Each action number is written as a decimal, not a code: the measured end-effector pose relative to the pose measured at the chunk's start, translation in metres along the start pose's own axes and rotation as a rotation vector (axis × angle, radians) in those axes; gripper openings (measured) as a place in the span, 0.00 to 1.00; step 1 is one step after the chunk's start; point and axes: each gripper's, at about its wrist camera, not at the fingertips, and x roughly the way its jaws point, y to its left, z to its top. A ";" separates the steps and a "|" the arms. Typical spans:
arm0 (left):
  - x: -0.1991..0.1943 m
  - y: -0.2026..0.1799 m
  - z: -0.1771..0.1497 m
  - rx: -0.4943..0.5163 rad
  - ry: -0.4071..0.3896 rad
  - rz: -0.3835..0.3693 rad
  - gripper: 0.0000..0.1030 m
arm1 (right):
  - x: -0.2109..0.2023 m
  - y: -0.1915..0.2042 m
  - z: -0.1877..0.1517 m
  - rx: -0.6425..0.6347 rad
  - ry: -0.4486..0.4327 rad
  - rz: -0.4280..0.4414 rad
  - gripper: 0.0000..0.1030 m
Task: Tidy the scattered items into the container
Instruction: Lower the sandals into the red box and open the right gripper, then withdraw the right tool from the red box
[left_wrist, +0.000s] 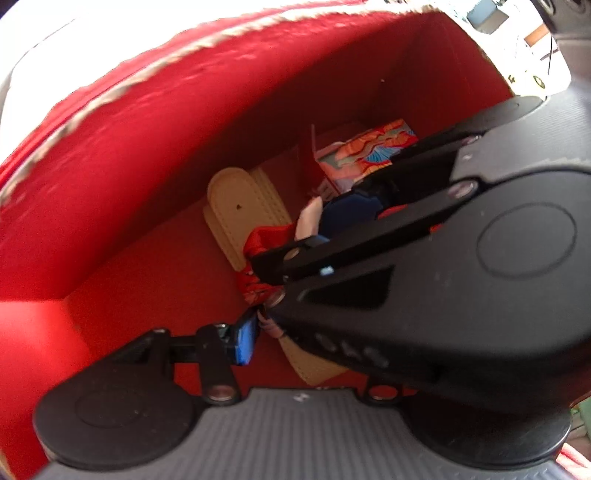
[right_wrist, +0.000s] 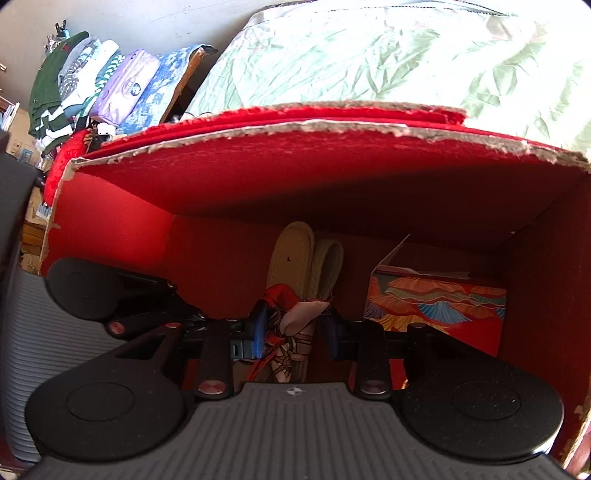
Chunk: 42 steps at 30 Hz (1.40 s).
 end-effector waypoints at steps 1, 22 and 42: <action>0.001 -0.001 0.001 0.003 -0.001 -0.002 0.44 | 0.000 0.000 0.000 -0.009 0.000 -0.010 0.32; -0.018 -0.005 -0.006 0.039 -0.068 -0.103 0.64 | -0.034 -0.004 -0.001 -0.009 -0.116 -0.035 0.44; -0.039 0.012 -0.029 -0.047 -0.085 -0.142 0.77 | -0.059 -0.005 -0.012 0.070 -0.208 0.011 0.32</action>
